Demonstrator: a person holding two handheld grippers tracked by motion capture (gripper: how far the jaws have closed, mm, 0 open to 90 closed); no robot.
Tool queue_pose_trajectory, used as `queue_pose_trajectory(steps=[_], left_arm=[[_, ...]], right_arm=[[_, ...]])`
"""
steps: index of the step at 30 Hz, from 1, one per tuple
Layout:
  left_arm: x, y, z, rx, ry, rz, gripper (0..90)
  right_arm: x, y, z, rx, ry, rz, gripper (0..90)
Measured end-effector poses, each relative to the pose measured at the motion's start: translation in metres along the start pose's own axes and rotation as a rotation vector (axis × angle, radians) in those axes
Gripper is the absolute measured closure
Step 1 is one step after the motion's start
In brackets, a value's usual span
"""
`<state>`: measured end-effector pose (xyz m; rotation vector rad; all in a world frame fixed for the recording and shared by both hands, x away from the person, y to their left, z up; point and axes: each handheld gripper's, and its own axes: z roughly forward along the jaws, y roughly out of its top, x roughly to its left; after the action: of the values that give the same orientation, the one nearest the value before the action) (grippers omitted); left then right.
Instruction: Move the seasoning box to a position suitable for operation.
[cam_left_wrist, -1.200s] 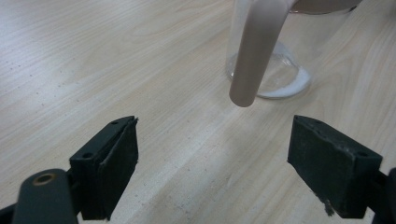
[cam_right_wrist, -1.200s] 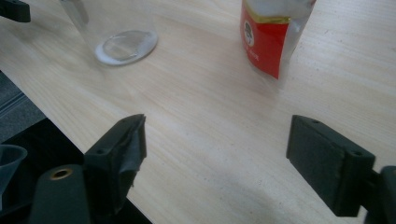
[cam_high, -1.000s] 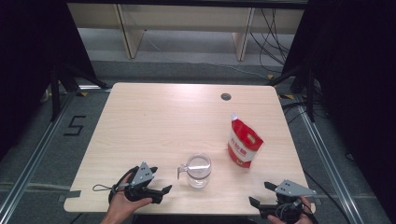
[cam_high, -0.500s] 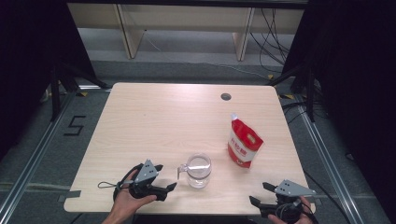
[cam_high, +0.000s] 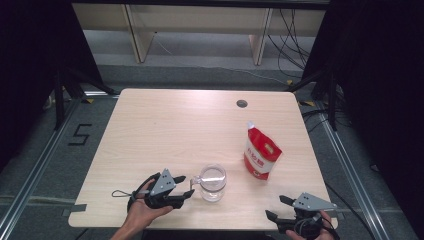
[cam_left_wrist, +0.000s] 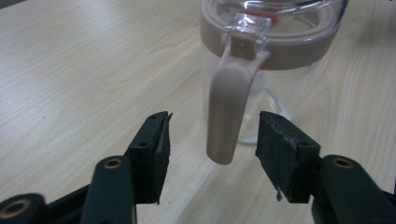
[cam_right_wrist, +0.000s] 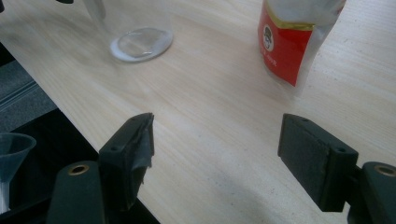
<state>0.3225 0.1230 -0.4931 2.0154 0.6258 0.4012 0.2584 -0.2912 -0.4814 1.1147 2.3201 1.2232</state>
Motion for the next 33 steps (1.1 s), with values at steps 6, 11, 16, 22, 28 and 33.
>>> queue_pose_trajectory(steps=[6, 11, 16, 22, 28, 33], left_arm=[[-0.006, 0.005, 0.001, 0.005, -0.007, 0.048, 64.3], [-0.005, 0.007, 0.001, 0.005, 0.003, 0.04, 70.3], [-0.002, 0.009, 0.004, 0.002, -0.011, -0.009, 73.5], [0.001, 0.01, 0.004, 0.009, -0.022, 0.006, 73.9], [-0.001, 0.011, 0.006, 0.006, -0.048, 0.029, 73.8], [-0.002, 0.012, 0.008, 0.001, -0.072, 0.026, 73.8]], right_arm=[[0.003, 0.001, 0.0, 0.002, 0.008, 0.026, 28.7], [0.004, 0.001, 0.001, 0.012, 0.012, 0.03, 28.7], [0.003, 0.001, 0.001, 0.002, 0.006, 0.009, 28.7], [0.003, 0.001, 0.002, 0.007, 0.017, -0.003, 28.7], [0.002, 0.001, 0.002, -0.004, 0.011, -0.024, 28.8], [0.002, 0.001, 0.003, -0.002, 0.025, -0.026, 29.3]])
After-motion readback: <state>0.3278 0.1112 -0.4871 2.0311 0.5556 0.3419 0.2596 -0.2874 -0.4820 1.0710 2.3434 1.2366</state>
